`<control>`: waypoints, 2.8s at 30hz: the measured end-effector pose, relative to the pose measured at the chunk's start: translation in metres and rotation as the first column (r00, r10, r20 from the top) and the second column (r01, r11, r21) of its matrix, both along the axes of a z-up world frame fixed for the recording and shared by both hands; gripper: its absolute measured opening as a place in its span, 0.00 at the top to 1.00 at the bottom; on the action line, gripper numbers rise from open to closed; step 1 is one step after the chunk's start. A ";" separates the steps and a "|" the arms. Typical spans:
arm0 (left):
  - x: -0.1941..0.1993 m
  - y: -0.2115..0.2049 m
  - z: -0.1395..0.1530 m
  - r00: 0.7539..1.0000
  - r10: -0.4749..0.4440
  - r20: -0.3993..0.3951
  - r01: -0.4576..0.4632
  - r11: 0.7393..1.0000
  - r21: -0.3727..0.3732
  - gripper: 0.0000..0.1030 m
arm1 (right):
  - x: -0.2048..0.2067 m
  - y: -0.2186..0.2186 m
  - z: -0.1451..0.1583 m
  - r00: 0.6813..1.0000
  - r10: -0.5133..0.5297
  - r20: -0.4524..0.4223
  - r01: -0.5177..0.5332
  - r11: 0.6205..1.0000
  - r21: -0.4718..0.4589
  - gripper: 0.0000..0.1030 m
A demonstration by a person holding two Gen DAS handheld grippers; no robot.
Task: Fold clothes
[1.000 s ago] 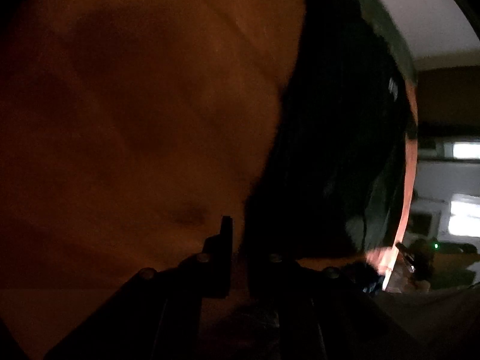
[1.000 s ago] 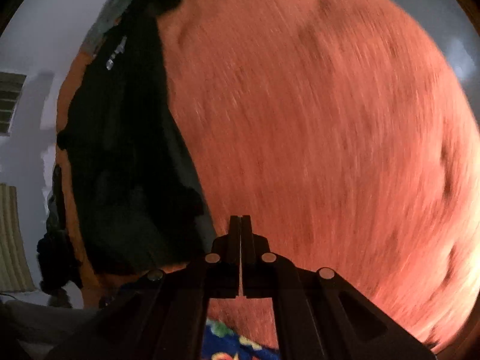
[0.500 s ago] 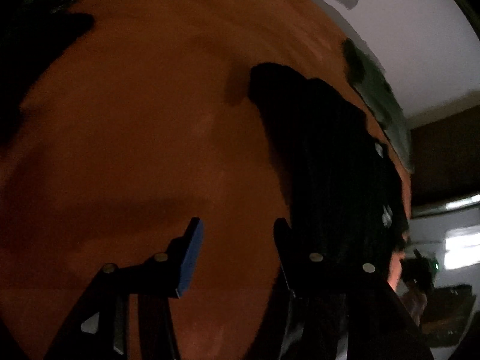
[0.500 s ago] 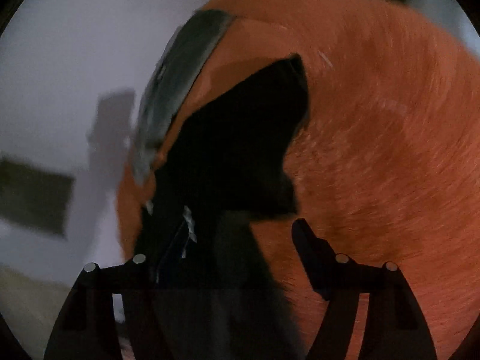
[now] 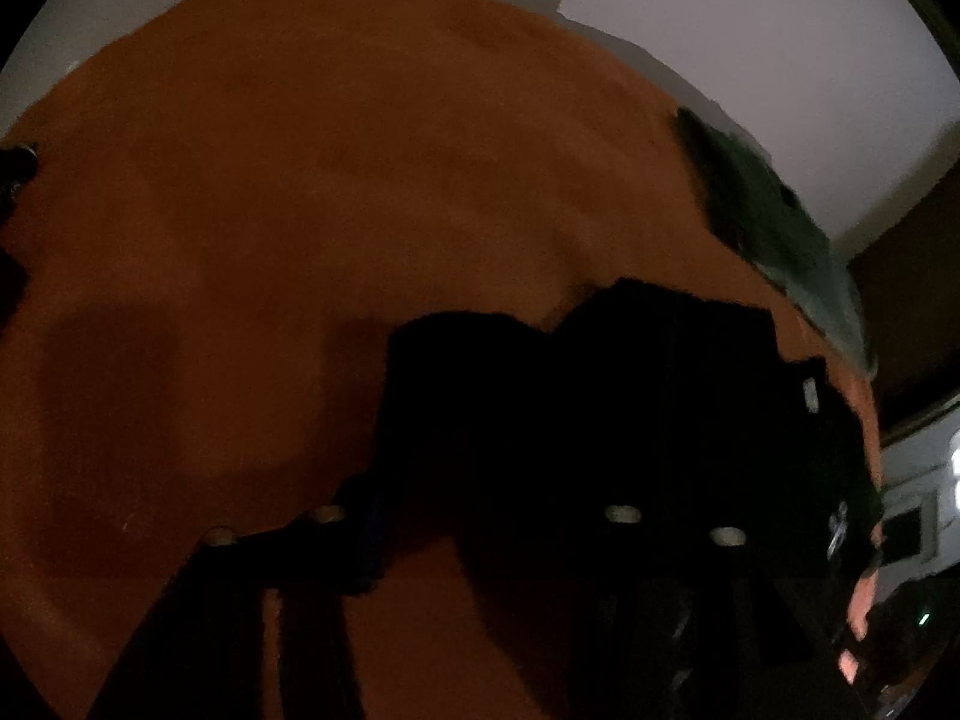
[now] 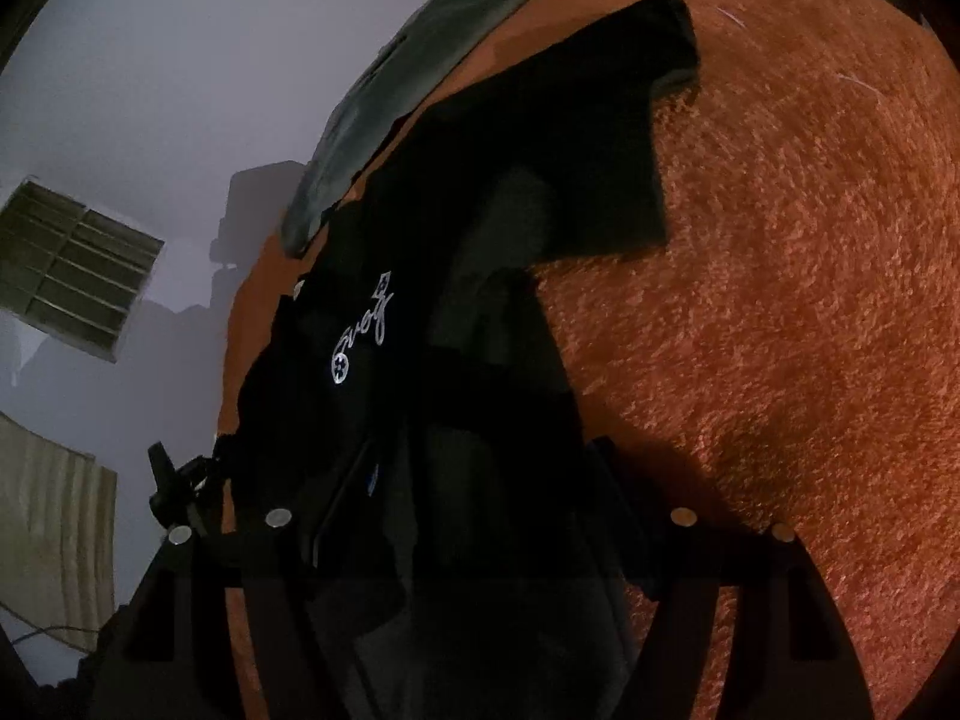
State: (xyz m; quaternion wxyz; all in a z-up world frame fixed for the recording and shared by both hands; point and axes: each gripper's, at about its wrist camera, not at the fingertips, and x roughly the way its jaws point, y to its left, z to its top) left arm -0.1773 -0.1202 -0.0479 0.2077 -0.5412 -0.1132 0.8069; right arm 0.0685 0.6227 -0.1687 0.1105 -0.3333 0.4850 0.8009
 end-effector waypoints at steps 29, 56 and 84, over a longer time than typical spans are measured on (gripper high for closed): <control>0.032 -0.078 0.039 0.964 0.256 0.074 -0.250 0.965 -0.077 0.57 | 0.016 -0.014 -0.001 0.999 -0.033 0.003 0.034 0.998 -0.054 0.30; 0.188 0.144 0.138 0.686 -0.613 -0.392 0.675 0.738 0.025 0.70 | 0.030 -0.033 0.015 1.000 -0.028 -0.014 0.027 0.998 -0.051 0.30; 0.076 -0.032 0.019 0.987 0.133 -0.088 -0.101 0.950 0.295 0.92 | 0.026 -0.056 0.034 0.999 0.045 0.003 -0.045 0.999 -0.011 0.30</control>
